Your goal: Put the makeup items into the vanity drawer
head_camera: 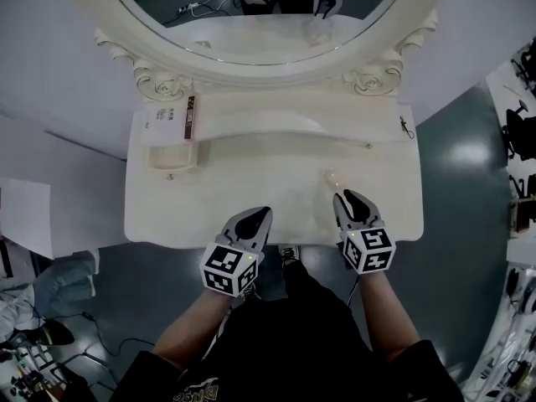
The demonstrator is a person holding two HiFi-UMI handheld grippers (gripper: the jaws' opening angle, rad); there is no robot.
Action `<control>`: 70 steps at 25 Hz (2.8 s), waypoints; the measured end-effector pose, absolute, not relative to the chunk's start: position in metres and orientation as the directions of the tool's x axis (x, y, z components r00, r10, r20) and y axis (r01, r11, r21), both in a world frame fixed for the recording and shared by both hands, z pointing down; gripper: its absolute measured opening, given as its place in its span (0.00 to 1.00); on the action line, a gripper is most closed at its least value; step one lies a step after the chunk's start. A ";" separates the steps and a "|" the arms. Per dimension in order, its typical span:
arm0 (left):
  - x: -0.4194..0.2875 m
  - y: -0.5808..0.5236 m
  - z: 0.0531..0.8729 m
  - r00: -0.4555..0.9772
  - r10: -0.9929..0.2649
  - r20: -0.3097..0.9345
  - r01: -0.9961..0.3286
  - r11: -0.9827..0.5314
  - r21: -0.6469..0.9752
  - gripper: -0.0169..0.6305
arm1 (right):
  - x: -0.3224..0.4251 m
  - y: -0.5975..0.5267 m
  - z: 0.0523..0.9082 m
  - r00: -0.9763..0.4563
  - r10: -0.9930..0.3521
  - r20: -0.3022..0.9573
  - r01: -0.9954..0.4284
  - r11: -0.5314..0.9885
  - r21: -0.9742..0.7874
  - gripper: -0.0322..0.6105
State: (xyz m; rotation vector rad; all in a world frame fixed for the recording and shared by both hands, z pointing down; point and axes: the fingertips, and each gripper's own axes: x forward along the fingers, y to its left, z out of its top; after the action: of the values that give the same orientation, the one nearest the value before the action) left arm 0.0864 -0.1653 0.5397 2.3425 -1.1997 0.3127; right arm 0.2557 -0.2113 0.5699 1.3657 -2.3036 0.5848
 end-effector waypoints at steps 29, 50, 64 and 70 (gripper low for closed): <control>0.078 -0.184 0.559 0.494 -0.734 0.466 -0.868 -0.388 0.310 0.04 | 0.253 -0.264 0.644 -0.435 -0.583 0.686 -0.834 0.548 -0.064 0.33; 0.017 -0.174 0.524 0.321 -0.850 0.418 -0.937 -0.222 0.268 0.04 | 0.143 -0.259 0.571 -0.657 -0.515 0.551 -0.675 0.728 -0.124 0.24; -0.074 -0.145 0.496 0.131 -0.921 0.368 -0.971 -0.044 0.235 0.04 | -0.016 -0.223 0.511 -0.826 -0.318 0.466 -0.387 0.920 -0.058 0.24; -0.108 -0.143 0.497 0.150 -0.916 0.371 -0.965 -0.055 0.255 0.04 | -0.067 -0.221 0.503 -0.825 -0.293 0.482 -0.336 0.942 -0.003 0.24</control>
State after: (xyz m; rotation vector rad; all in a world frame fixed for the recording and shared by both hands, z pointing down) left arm -0.1081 -0.1427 0.4967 1.9977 -1.7923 0.1501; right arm -0.0668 -0.2210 0.5025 0.4502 -2.6049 0.1203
